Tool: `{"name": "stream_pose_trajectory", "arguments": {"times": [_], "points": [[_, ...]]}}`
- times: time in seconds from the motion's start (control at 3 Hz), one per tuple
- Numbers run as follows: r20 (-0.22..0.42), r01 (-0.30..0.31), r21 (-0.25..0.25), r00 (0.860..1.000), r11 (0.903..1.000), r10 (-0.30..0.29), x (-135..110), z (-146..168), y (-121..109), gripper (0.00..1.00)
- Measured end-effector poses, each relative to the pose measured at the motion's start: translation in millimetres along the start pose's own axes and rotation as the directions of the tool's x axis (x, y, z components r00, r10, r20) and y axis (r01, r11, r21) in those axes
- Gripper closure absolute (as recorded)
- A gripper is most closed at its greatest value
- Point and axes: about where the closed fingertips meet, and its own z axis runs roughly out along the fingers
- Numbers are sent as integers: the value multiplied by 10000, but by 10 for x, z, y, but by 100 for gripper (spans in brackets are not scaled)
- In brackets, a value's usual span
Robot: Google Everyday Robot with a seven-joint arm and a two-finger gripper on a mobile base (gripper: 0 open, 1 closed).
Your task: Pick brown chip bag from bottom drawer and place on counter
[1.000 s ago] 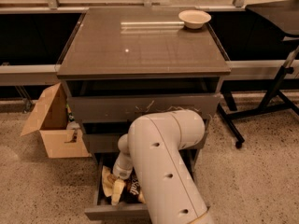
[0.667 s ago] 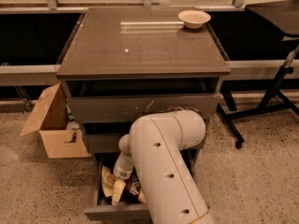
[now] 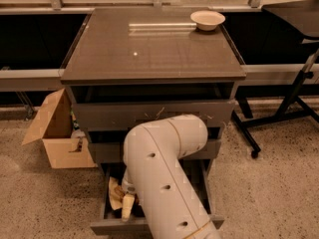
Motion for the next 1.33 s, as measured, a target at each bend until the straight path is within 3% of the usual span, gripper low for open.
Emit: {"name": "stream_pose_trajectory", "arguments": {"times": [0.33, 0.67, 1.33], "points": [[-745, -363, 991, 9963, 9944, 438, 282, -19, -75, 0], [-912, -495, 1680, 9937, 9845, 655, 514, -45, -141, 0], [-405, -315, 1920, 9984, 9809, 400, 911, 109, -346, 0]]}}
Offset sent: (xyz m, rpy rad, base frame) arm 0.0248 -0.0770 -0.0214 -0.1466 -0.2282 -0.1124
